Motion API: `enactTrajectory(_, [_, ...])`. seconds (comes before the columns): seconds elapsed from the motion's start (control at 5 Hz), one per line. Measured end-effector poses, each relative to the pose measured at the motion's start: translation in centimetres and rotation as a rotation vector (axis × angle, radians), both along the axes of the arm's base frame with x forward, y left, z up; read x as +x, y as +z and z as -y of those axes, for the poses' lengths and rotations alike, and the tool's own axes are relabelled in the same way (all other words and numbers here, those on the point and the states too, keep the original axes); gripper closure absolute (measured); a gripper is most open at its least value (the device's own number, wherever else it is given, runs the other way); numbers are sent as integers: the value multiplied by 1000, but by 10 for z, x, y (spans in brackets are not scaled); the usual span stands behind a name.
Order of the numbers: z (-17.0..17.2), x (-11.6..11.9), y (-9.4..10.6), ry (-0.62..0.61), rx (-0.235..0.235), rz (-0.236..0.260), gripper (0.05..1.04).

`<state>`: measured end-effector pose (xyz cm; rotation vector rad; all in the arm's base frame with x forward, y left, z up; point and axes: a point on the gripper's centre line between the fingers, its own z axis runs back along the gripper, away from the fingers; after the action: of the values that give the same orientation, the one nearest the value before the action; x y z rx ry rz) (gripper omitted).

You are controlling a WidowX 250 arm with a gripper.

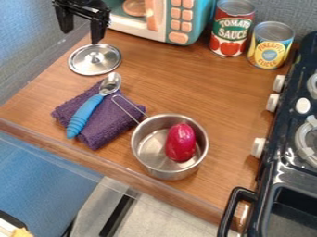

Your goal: Remove the blue spoon on the purple cloth and put it to the center of the table

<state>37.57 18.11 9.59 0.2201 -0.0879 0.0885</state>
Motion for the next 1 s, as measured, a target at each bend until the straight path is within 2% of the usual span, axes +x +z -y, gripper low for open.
enactTrajectory(0.2, [2,-4,-15,0,-20,-35,83])
enactTrajectory(0.4, [20,-28,-16,-35,-70,-35,83])
enactTrajectory(0.6, [31,-49,13,-75,-71,32,83])
enactTrajectory(0.8, [43,-75,10,-119,-90,22,83])
enactTrajectory(1.0, [53,-99,-6,-156,-92,-3,83])
